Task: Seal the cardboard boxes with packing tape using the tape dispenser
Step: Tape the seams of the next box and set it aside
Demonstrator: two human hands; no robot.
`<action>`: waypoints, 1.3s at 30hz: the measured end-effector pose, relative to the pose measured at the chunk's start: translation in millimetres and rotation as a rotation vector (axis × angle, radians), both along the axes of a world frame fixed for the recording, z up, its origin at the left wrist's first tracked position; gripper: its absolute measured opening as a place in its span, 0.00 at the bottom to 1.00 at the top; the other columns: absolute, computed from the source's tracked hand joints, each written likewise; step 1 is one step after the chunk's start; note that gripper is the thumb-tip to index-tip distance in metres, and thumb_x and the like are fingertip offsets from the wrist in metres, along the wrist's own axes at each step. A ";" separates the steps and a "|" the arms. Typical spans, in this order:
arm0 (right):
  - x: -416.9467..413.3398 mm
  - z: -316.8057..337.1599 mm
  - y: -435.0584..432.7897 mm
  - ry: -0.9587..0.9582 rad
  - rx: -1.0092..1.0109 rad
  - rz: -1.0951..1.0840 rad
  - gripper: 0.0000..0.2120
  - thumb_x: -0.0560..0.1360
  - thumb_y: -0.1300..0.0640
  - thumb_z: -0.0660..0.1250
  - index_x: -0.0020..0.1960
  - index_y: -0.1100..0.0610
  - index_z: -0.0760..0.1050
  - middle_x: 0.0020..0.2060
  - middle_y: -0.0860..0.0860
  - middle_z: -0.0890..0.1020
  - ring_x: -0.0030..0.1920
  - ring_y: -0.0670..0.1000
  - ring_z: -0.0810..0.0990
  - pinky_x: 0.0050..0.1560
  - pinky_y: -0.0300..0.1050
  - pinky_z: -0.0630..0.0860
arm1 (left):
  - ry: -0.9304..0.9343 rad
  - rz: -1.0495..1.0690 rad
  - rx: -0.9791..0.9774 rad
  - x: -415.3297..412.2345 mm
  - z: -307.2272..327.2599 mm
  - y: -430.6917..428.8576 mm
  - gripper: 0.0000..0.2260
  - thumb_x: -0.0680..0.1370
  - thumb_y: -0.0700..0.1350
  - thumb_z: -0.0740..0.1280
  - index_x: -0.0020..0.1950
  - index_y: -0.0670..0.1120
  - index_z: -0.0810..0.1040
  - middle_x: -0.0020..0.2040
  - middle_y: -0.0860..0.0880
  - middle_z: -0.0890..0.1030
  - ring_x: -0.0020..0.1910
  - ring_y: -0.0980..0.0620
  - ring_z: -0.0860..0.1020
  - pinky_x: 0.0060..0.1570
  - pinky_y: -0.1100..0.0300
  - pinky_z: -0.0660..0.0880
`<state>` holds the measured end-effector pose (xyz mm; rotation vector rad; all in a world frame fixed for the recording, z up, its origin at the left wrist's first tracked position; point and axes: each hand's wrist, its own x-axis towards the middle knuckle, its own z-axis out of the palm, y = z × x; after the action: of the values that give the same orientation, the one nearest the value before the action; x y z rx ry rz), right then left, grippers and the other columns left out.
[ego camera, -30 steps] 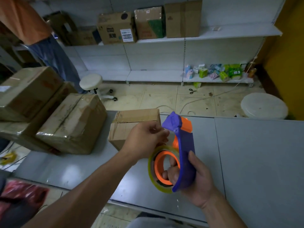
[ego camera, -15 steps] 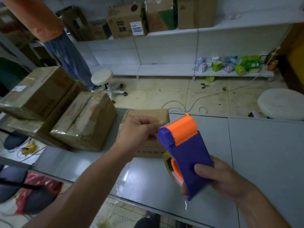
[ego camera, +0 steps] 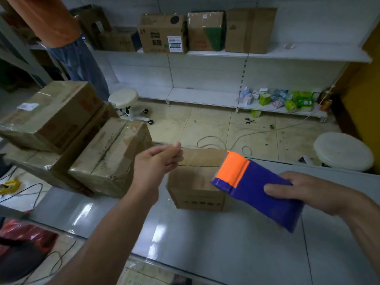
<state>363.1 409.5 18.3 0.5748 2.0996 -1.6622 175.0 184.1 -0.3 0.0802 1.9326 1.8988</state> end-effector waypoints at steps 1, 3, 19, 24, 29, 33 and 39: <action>-10.6 6.6 3.4 -0.038 0.044 -0.017 0.22 0.65 0.39 0.74 0.46 0.57 0.80 0.38 0.51 0.86 0.37 0.47 0.84 0.35 0.29 0.76 | -0.020 0.023 0.010 -1.6 -6.1 -4.1 0.08 0.74 0.46 0.74 0.45 0.41 0.85 0.38 0.45 0.84 0.37 0.55 0.81 0.38 0.64 0.76; -33.9 18.8 9.8 -0.093 0.125 -0.008 0.29 0.61 0.34 0.75 0.46 0.58 0.79 0.37 0.52 0.86 0.35 0.48 0.84 0.34 0.31 0.76 | -0.053 0.082 0.034 -5.6 -16.9 -9.4 0.08 0.74 0.46 0.74 0.44 0.41 0.85 0.38 0.46 0.84 0.37 0.56 0.80 0.37 0.66 0.75; -127.2 28.5 17.8 -0.389 0.295 0.234 0.50 0.37 0.28 0.77 0.49 0.61 0.81 0.42 0.57 0.86 0.37 0.50 0.84 0.34 0.36 0.77 | -0.230 0.209 0.073 -24.7 -52.7 -20.7 0.07 0.75 0.44 0.73 0.43 0.39 0.84 0.34 0.50 0.83 0.33 0.60 0.79 0.41 0.62 0.74; -124.7 25.7 20.3 -0.434 0.311 0.254 0.51 0.36 0.26 0.75 0.48 0.59 0.81 0.40 0.54 0.86 0.37 0.48 0.84 0.35 0.36 0.76 | -0.253 0.195 0.077 -22.6 -58.3 -16.4 0.08 0.75 0.43 0.73 0.45 0.38 0.84 0.33 0.49 0.83 0.32 0.60 0.80 0.42 0.60 0.75; -123.8 18.8 18.7 -0.463 0.348 0.240 0.51 0.35 0.26 0.74 0.48 0.58 0.80 0.40 0.52 0.87 0.38 0.48 0.85 0.36 0.37 0.76 | -0.281 0.200 0.093 -21.4 -66.6 -13.9 0.07 0.75 0.41 0.72 0.44 0.37 0.84 0.36 0.45 0.83 0.34 0.55 0.80 0.41 0.60 0.77; -125.9 14.5 19.6 -0.485 0.325 0.223 0.53 0.36 0.27 0.76 0.53 0.58 0.80 0.44 0.53 0.86 0.45 0.53 0.85 0.44 0.41 0.77 | -0.275 0.234 0.132 -20.5 -69.8 -9.9 0.07 0.75 0.38 0.72 0.44 0.33 0.82 0.36 0.42 0.81 0.33 0.53 0.78 0.35 0.64 0.78; -128.7 14.5 19.0 -0.496 0.319 0.202 0.52 0.35 0.28 0.76 0.51 0.59 0.80 0.43 0.53 0.87 0.41 0.51 0.86 0.35 0.37 0.78 | -0.246 0.216 0.103 -22.5 -77.4 -9.3 0.06 0.75 0.38 0.72 0.41 0.36 0.82 0.30 0.49 0.80 0.28 0.59 0.77 0.34 0.67 0.78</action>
<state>234.4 428.5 32.7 0.7522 1.9716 -0.9562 152.4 174.8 -77.7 -0.3300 1.7356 2.0361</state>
